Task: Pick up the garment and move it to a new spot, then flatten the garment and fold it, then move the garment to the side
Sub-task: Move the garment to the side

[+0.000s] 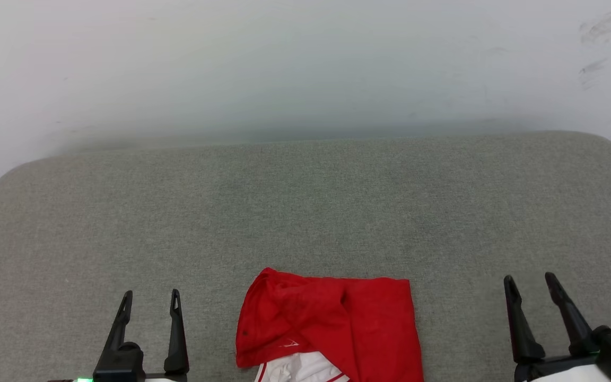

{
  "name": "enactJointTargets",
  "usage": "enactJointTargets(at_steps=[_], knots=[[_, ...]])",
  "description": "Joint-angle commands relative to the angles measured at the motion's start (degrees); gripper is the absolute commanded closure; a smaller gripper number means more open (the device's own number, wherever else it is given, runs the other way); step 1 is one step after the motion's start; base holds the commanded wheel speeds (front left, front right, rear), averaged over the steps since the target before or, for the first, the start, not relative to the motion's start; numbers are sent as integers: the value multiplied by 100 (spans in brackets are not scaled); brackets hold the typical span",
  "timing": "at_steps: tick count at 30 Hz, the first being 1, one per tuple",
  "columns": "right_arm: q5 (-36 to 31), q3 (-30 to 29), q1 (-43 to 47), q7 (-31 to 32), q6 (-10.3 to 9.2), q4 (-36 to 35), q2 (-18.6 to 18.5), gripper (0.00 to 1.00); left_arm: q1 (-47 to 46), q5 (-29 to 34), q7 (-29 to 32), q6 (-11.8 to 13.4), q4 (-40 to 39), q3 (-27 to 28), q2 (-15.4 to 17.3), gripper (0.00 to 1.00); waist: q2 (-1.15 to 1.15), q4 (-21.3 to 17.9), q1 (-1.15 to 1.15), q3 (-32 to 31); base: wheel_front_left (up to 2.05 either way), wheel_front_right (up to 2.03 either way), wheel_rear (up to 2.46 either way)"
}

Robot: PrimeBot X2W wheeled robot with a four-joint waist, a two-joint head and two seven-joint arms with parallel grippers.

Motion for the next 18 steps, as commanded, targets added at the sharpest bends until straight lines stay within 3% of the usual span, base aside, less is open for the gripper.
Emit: enactJointTargets(at_steps=[1,8,11,14,18], knots=[[1,-42,-104,-9,-2,-61,-49,0,25,31,-13,-25,7,10,-13,0,0,4,0,0,0,0,0],[0,-186,-870,44,-2,-373,-484,0,-84,39,-13,-88,25,11,-40,0,0,89,0,70,0,0,0],[73,21,-1325,311,-2,-504,-786,0,-123,38,-13,-121,39,-3,-55,0,0,153,0,118,0,0,0],[299,480,-1767,972,-2,-613,-1206,0,-173,53,-13,-145,48,-22,-67,0,0,199,0,162,0,0,0],[1011,1272,-2261,2365,-3,-692,-1856,0,-236,78,-13,-185,46,-28,-72,0,0,257,0,256,0,0,0]])
